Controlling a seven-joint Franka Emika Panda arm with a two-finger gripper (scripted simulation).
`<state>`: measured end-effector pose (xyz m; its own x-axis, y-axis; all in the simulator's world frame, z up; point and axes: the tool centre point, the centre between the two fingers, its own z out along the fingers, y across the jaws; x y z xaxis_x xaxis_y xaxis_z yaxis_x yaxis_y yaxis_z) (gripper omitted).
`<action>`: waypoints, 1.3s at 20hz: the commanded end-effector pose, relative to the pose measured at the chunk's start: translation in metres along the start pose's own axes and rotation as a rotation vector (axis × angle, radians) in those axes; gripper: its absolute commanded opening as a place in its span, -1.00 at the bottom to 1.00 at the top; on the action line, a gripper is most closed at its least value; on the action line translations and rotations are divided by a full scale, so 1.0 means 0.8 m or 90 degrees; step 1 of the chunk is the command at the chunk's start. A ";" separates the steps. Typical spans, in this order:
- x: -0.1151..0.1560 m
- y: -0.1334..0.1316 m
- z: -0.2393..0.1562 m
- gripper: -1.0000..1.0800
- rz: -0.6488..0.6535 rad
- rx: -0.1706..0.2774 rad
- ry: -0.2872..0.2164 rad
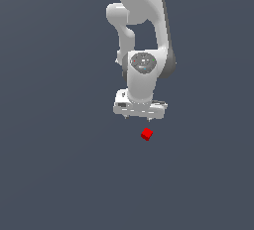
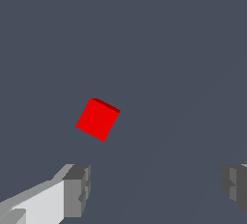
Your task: Pick up the red cube and move it to a goal position.
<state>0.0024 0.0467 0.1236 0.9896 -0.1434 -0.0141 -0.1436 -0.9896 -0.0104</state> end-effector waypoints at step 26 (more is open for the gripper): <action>0.028 -0.066 0.132 0.92 0.312 -0.004 0.011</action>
<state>0.0297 0.0965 0.0204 0.8119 -0.5838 -0.0003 -0.5838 -0.8119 0.0006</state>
